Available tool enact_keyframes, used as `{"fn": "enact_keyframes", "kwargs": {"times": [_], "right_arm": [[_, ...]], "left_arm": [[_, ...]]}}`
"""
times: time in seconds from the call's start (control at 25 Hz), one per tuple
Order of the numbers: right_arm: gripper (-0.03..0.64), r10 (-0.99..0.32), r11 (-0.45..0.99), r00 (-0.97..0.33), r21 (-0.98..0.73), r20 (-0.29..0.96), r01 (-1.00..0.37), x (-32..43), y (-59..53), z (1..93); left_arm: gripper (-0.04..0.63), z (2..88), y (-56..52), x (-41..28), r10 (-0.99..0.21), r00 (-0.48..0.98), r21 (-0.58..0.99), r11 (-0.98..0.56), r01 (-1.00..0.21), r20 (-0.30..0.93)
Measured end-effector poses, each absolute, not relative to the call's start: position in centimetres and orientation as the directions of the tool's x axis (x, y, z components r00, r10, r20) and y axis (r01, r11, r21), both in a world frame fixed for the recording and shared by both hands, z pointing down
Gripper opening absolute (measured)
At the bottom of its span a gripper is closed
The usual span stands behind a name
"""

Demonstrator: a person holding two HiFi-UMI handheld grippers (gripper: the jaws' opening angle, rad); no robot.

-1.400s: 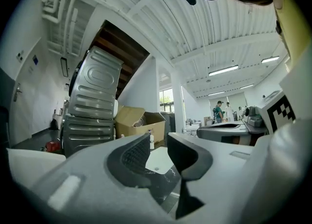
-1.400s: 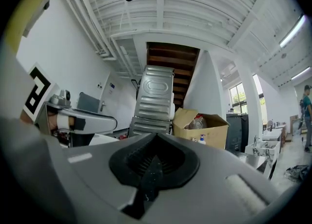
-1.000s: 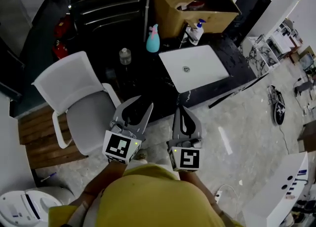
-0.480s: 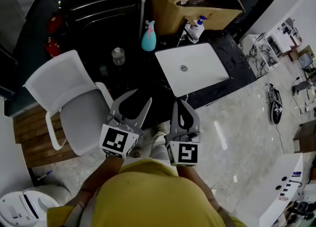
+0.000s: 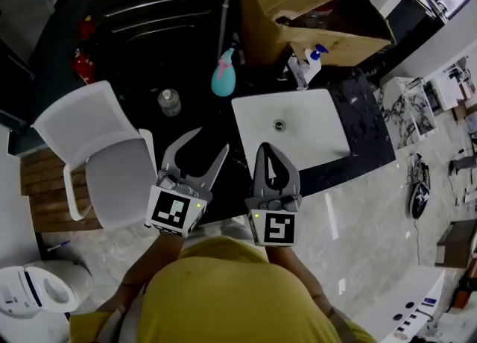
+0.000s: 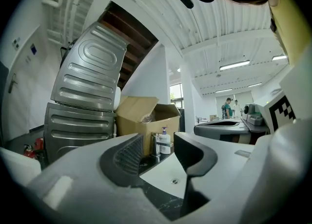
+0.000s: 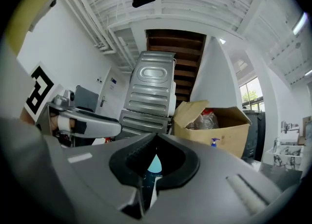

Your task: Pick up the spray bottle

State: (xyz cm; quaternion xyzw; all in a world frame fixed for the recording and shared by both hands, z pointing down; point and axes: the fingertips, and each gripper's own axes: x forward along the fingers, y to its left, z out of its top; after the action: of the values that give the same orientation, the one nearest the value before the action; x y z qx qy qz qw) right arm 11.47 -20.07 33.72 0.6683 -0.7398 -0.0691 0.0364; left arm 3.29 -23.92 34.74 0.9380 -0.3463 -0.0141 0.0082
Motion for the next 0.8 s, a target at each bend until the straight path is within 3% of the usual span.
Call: {"fn": "enact_keyframes", "kwargs": {"times": [0.4,0.8], "right_arm": [[0.0,-0.96,0.274,-0.278,0.153,-0.007,-0.949,17.0,-26.7,35.3],[0.0,-0.933,0.352,-0.36,0.169,-0.012,-0.92,18.2,-31.2,37.3]], "left_arm": [[0.25,35.6,-30.4,7.8,-0.776,0.631,-0.023,-0.631,-0.775,0.014],[0.319,38.5,-36.7,9.7,-0.8,0.593,-0.013,-0.596,-0.803,0.088]]}}
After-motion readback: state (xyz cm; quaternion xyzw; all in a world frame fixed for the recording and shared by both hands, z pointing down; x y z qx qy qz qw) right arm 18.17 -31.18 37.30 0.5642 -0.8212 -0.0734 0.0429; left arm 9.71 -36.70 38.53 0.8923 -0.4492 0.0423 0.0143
